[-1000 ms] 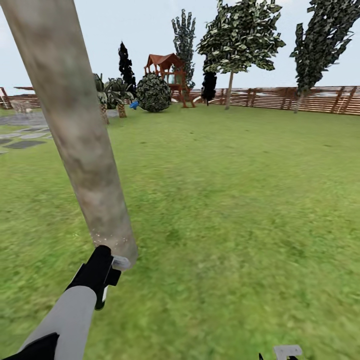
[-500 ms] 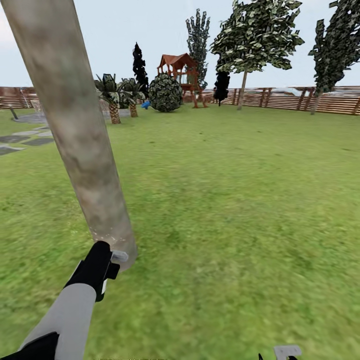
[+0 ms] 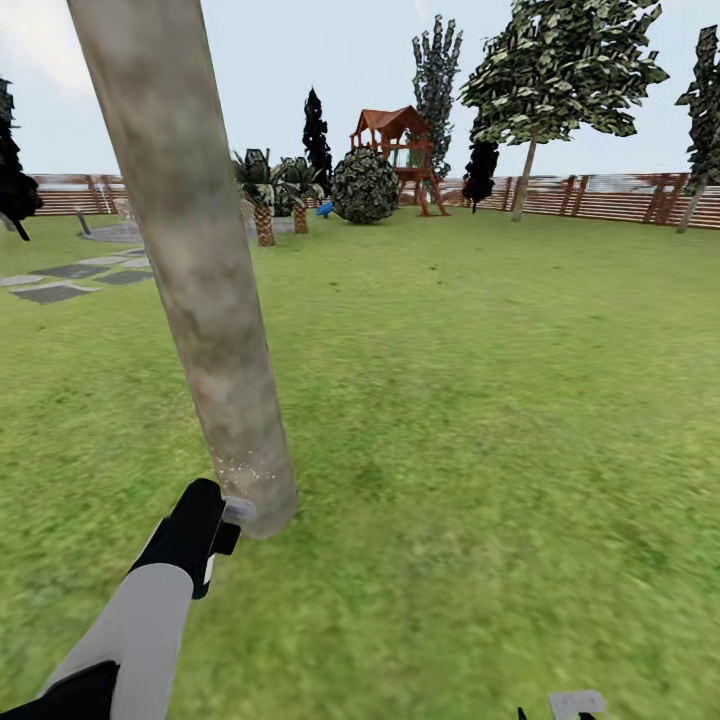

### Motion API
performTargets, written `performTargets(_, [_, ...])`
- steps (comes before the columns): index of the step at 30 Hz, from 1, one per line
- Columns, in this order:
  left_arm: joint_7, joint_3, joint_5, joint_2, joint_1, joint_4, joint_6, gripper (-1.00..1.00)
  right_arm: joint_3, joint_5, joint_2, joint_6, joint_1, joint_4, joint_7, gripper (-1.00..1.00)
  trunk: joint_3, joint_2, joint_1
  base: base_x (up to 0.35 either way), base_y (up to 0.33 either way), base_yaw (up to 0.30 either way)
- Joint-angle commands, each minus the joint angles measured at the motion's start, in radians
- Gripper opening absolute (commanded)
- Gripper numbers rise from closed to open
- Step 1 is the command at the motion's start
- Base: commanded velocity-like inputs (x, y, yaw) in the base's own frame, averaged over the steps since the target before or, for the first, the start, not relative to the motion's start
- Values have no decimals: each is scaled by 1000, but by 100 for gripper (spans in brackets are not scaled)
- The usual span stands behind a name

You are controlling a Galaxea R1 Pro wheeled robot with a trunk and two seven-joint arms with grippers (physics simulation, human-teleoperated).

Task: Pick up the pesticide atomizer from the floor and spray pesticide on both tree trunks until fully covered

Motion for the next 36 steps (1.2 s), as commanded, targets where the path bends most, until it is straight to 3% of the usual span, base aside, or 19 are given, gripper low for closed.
performTargets(1, [-9,5,-11,-1,-1,-2,1,-100,-5,11,-1,-4,-1,2,-5,100,-1,0,0,229,-157,7])
performTargets(18, [-9,4,-13,-6,0,-35,1,-100,-5,11,-1,-3,-1,2,-5,100,-1,0,0,171,-208,4])
performTargets(30, [-10,5,-13,-6,5,-72,5,-100,-5,11,1,-3,-1,2,-5,100,-1,0,0,95,-256,254])
performTargets(36, [-11,5,-13,-7,9,-74,6,-100,-5,12,1,-3,-1,3,-5,100,-1,0,0,64,-55,277])
